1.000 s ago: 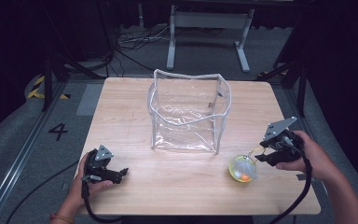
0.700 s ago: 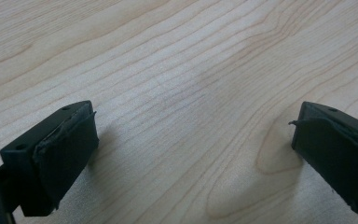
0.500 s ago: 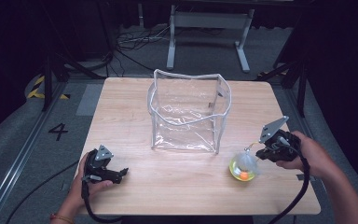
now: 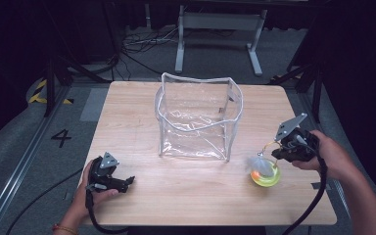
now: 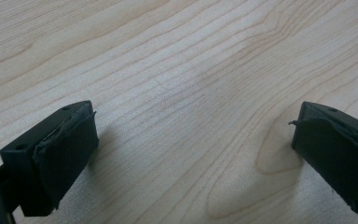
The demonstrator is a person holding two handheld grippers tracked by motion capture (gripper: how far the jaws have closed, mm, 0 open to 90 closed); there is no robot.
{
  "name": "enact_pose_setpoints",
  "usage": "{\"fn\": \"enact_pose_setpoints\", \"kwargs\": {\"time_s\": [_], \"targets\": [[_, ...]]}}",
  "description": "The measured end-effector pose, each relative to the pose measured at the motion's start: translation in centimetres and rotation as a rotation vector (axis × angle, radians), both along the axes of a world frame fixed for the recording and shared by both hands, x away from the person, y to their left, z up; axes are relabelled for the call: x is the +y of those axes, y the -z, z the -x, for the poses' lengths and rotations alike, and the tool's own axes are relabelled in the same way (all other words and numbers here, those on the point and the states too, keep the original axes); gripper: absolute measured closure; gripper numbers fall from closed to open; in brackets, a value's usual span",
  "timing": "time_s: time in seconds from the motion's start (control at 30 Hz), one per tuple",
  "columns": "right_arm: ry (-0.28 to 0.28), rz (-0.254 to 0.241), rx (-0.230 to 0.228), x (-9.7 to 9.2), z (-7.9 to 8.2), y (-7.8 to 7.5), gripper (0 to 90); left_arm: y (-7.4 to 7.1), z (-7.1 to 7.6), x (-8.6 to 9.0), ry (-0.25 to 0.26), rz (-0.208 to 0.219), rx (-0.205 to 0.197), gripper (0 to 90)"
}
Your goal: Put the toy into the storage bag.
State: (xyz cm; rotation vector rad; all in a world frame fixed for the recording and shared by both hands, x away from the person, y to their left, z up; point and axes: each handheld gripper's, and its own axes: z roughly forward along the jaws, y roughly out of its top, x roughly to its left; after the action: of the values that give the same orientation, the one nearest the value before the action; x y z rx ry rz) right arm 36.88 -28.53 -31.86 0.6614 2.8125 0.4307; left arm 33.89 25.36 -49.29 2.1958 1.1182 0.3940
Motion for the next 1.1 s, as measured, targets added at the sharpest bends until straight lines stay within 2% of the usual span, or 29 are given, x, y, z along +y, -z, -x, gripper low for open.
{"fn": "enact_pose_setpoints", "kwargs": {"time_s": [0.47,0.97,1.1], "targets": [[0.064,-0.005,-0.029,-0.7,-1.4,-2.9,88.3,0.0,0.0,0.0,0.001,-0.001,-0.002,0.5],[0.140,-0.035,-0.117,-1.2,-3.7,-8.0,88.3,0.0,0.0,0.0,0.002,-0.002,-0.002,0.5],[0.143,-0.019,-0.133,-0.9,-4.5,-9.2,88.3,0.0,0.0,0.0,0.002,-0.002,-0.002,0.5]]}}
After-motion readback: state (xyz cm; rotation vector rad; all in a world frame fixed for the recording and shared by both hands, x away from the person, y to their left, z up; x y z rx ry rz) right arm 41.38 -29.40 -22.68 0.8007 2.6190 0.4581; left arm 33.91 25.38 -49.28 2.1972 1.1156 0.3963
